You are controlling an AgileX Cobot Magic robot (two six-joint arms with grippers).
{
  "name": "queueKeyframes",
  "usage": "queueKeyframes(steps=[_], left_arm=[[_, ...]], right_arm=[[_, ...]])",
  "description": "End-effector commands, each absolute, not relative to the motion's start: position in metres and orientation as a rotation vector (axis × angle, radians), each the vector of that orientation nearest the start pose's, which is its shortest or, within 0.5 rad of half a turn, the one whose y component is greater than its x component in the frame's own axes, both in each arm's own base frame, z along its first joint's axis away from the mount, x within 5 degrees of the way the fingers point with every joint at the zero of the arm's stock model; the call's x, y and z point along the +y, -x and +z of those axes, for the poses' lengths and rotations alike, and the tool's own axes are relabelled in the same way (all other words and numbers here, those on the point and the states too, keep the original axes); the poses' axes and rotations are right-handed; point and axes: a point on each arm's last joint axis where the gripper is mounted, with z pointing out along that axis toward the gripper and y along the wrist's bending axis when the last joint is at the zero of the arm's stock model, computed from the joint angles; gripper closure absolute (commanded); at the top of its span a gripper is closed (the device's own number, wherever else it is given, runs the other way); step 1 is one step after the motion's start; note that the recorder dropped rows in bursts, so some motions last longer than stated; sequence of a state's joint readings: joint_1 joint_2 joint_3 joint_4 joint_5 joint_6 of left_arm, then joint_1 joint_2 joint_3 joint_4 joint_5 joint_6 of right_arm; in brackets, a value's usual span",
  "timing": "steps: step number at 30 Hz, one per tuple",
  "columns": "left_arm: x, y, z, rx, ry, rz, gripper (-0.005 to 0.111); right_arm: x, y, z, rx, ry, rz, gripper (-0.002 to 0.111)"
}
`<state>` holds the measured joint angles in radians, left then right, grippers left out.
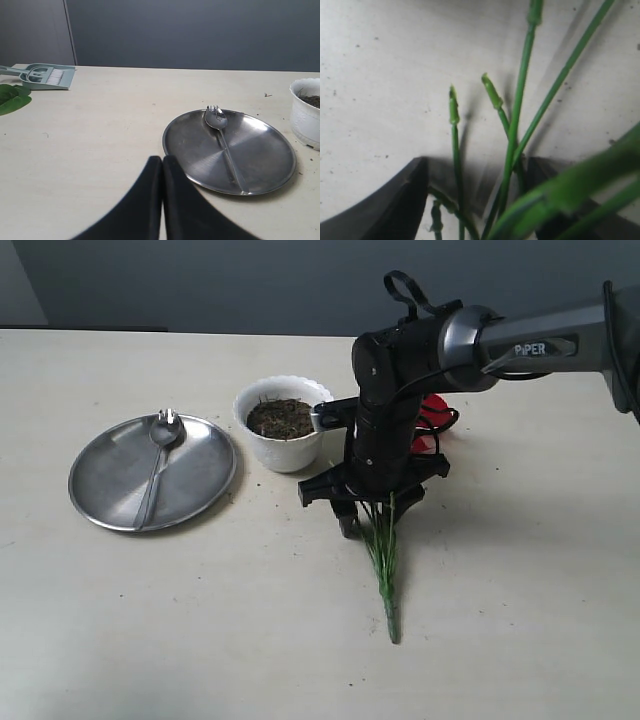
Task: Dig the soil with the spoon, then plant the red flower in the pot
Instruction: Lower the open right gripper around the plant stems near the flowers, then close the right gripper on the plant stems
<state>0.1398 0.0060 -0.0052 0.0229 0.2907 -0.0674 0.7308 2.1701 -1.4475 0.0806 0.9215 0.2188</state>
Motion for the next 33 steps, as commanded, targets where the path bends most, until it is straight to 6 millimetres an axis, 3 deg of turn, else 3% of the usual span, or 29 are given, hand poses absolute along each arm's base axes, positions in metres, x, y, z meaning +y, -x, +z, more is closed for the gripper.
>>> queueKeyframes(steps=[1, 5, 9, 18, 26, 33], left_arm=[[0.0080, -0.0541, 0.1874, 1.761, 0.170, 0.068, 0.106], [0.0080, -0.0541, 0.1874, 1.761, 0.170, 0.068, 0.106], [0.0080, -0.0541, 0.1874, 1.761, 0.170, 0.068, 0.106], [0.0080, -0.0541, 0.1874, 1.761, 0.170, 0.068, 0.106], [0.0080, -0.0541, 0.1874, 1.761, 0.170, 0.068, 0.106], [0.0080, -0.0541, 0.1874, 1.761, 0.170, 0.068, 0.106]], right_arm=[[0.2778, -0.2967, 0.1008, 3.101, 0.713, 0.106, 0.053], [0.2778, -0.2968, 0.1008, 3.103, 0.705, 0.104, 0.055], [0.2789, -0.2959, 0.1009, 3.113, 0.688, 0.126, 0.069], [0.2801, -0.2958, 0.1009, 3.100, 0.699, 0.123, 0.071], [0.2794, -0.2964, 0.1008, 3.092, 0.711, 0.107, 0.096], [0.2787, -0.2964, 0.1008, 3.094, 0.718, 0.097, 0.099]])
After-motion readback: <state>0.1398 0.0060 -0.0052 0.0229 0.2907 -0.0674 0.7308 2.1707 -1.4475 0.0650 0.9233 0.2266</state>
